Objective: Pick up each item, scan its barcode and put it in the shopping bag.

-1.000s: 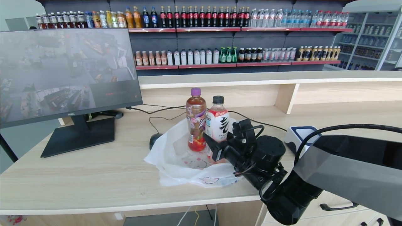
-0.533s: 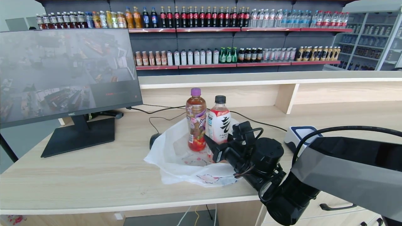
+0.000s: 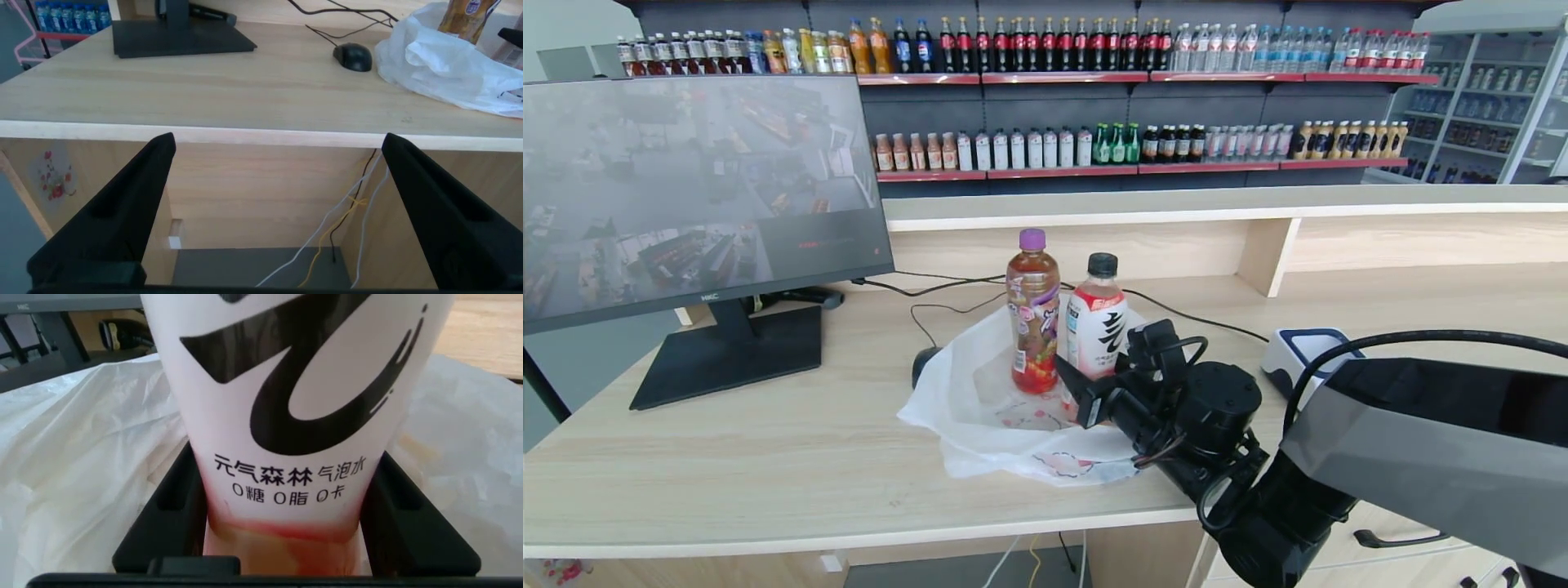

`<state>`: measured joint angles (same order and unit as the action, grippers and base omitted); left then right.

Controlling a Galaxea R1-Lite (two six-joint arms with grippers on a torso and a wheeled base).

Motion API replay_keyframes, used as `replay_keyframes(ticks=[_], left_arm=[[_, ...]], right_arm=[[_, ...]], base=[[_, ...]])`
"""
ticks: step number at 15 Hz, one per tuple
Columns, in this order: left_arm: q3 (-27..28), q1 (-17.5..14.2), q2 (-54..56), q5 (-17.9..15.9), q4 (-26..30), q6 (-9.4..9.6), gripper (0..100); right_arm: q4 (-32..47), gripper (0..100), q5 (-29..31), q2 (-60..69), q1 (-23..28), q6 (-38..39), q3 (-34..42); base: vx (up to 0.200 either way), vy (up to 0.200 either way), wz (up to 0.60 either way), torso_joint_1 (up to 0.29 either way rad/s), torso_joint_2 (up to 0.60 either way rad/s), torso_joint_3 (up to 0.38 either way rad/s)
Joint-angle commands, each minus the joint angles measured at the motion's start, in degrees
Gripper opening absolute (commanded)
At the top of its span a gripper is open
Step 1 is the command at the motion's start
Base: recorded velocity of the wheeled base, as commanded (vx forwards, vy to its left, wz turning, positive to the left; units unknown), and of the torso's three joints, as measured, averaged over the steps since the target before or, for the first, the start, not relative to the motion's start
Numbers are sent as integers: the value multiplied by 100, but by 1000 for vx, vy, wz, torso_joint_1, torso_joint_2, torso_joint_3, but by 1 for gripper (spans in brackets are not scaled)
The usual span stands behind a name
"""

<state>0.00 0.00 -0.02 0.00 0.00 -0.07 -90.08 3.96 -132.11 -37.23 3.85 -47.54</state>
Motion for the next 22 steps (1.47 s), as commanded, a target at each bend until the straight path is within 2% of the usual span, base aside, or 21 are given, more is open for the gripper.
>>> replay_keyframes(ticks=[1,9,10,13,17,22], left_arm=[[0,0,2,0,0,-1,100],[0,0,2,0,0,-1,100],[0,0,2,0,0,-1,100],[0,0,2,0,0,-1,100],[0,0,2,0,0,-1,100],[0,0,2,0,0,-1,100]], right_arm=[[8,0,-1,-8,-12,1,35],[8,0,17,45,-12,-16,96],[8,100,17,45,-12,-16,96],[8,100,17,221,-12,-7,158],[8,100,17,836,-39,-25,650],[8,100,122,1601,-592,-34,1221]], base=[[0,0,0,0,0,0],[0,0,0,0,0,0],[0,0,0,0,0,0],[0,0,0,0,0,0],[0,0,0,0,0,0],[0,0,0,0,0,0]])
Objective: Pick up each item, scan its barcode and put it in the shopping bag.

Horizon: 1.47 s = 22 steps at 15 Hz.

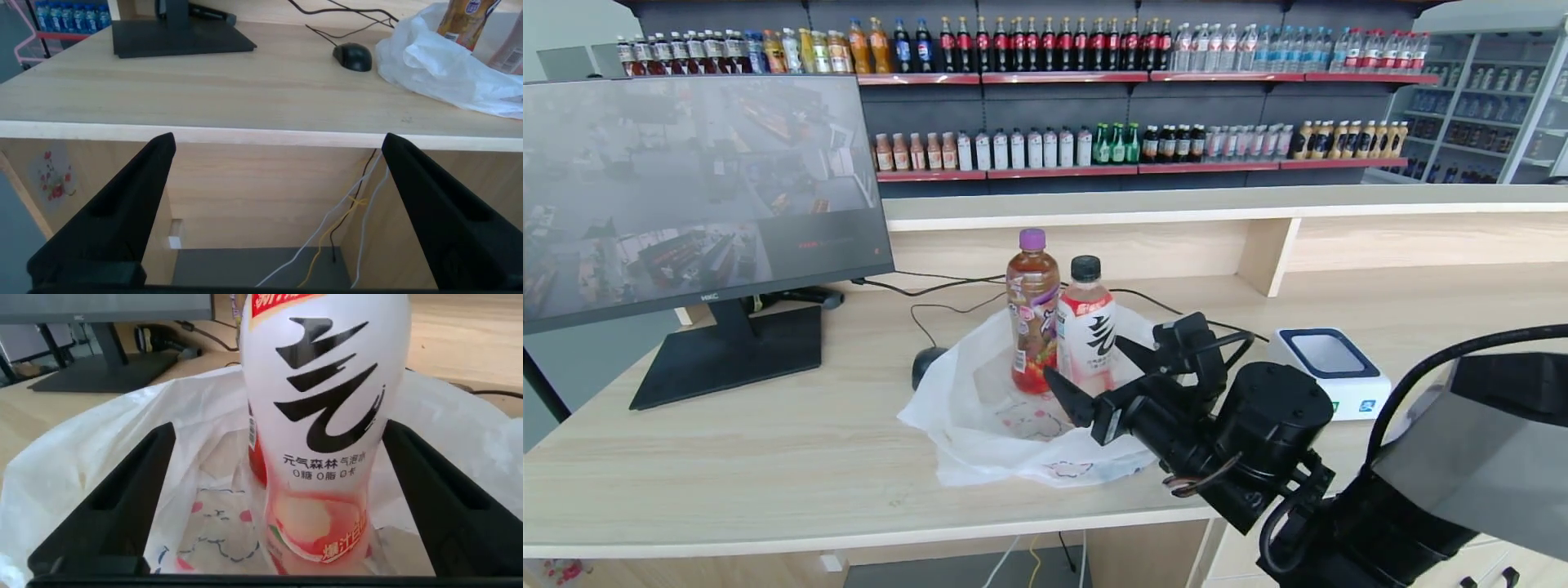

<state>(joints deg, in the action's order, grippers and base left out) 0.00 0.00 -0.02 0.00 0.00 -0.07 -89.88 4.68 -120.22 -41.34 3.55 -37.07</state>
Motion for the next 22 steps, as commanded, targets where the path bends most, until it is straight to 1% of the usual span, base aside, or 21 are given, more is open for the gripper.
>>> replay_keyframes(ticks=[1,3,5,8,10,12,16,17,18,19,20,21,22], left_arm=[[0,0,2,0,0,-1,100],[0,0,2,0,0,-1,100],[0,0,2,0,0,-1,100],[0,0,2,0,0,-1,100],[0,0,2,0,0,-1,100],[0,0,2,0,0,-1,100],[0,0,2,0,0,-1,100],[0,0,2,0,0,-1,100],[0,0,2,0,0,-1,100],[0,0,2,0,0,-1,100],[0,0,2,0,0,-1,100],[0,0,2,0,0,-1,100],[0,0,2,0,0,-1,100]], right_arm=[[-12,100,156,641,-226,-3,323],[-12,100,156,1124,-226,-38,710],[-12,100,147,2056,-226,-179,1501],[-12,100,147,3101,-85,-214,2582],[-12,100,147,3690,-85,-267,3224],[-12,100,147,4156,-85,-284,3707],[58,100,165,4930,-85,-320,3707],[568,100,156,5492,-85,-328,3707],[1342,100,147,6090,-85,-346,3707],[1913,100,121,6468,-85,-381,3707],[3820,100,-46,7681,-120,-531,3707],[5481,100,-301,8726,-138,-785,3707],[6905,100,-451,9667,-138,-1032,3707]], base=[[0,0,0,0,0,0],[0,0,0,0,0,0],[0,0,0,0,0,0],[0,0,0,0,0,0],[0,0,0,0,0,0],[0,0,0,0,0,0],[0,0,0,0,0,0],[0,0,0,0,0,0],[0,0,0,0,0,0],[0,0,0,0,0,0],[0,0,0,0,0,0],[0,0,0,0,0,0],[0,0,0,0,0,0]])
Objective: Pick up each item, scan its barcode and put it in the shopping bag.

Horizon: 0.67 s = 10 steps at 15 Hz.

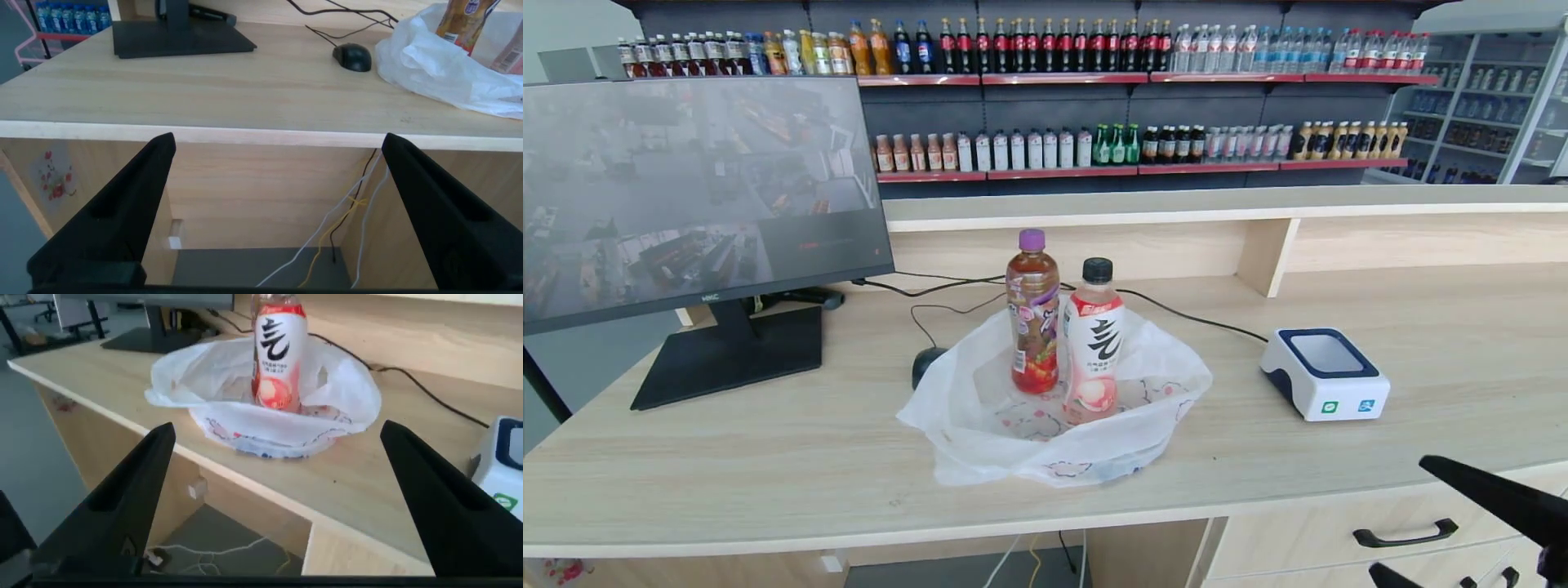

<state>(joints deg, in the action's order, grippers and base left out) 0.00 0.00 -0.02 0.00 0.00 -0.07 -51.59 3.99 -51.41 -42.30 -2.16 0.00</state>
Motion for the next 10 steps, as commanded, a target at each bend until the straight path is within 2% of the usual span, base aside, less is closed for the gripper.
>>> replay_keyframes(ticks=[1,2,5,7,8,9,10], left_arm=[[0,0,2,0,0,-1,100],[0,0,2,0,0,-1,100],[0,0,2,0,0,-1,100],[0,0,2,0,0,-1,100],[0,0,2,0,0,-1,100],[0,0,2,0,0,-1,100],[0,0,2,0,0,-1,100]], right_arm=[[4307,100,-451,3603,-41,-584,0],[5458,100,-539,4376,-41,-505,-202],[5256,100,-513,4385,134,-276,-149],[5256,100,-407,4262,846,-276,-149],[5256,100,-416,4033,2121,-276,-149],[5256,100,-443,3989,2921,-312,-149],[5256,100,-443,3989,3422,-320,-149]], base=[[0,0,0,0,0,0],[0,0,0,0,0,0],[0,0,0,0,0,0],[0,0,0,0,0,0],[0,0,0,0,0,0],[0,0,0,0,0,0],[0,0,0,0,0,0]])
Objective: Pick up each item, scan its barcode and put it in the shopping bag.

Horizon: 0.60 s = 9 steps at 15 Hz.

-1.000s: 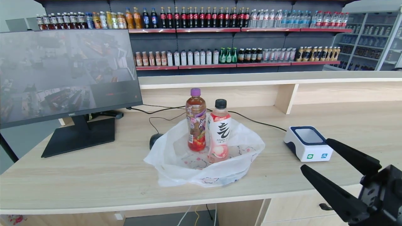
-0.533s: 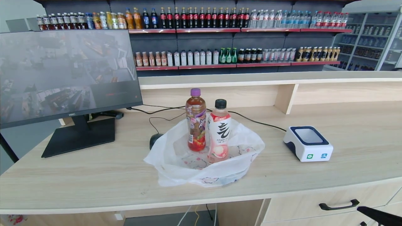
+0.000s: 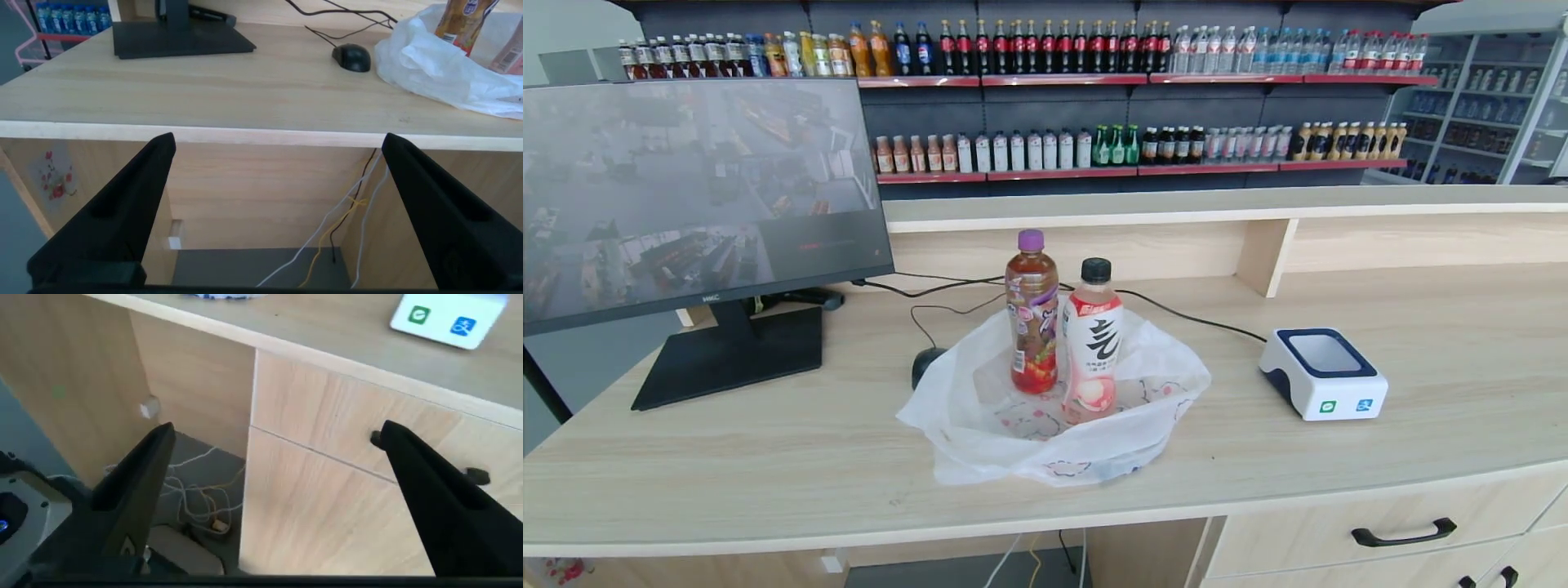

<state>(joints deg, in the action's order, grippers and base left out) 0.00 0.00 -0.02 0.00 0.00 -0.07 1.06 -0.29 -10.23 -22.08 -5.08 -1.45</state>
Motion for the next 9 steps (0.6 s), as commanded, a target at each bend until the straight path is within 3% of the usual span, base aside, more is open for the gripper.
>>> replay_keyframes(ticks=[1,5,7,9], left_arm=[[0,0,2,0,0,-1,100],[0,0,2,0,0,25,100],[0,0,2,-18,0,130,100],[0,0,2,-18,0,113,100]], right_arm=[[-9,100,-41,-102,1619,-10,-4],[-9,100,-67,680,2076,25,-4],[-18,100,-103,979,2129,104,4],[-124,100,-155,1023,2164,122,48]], base=[[0,0,0,0,0,0],[0,0,0,0,0,0],[0,0,0,0,0,0],[0,0,0,0,0,0]])
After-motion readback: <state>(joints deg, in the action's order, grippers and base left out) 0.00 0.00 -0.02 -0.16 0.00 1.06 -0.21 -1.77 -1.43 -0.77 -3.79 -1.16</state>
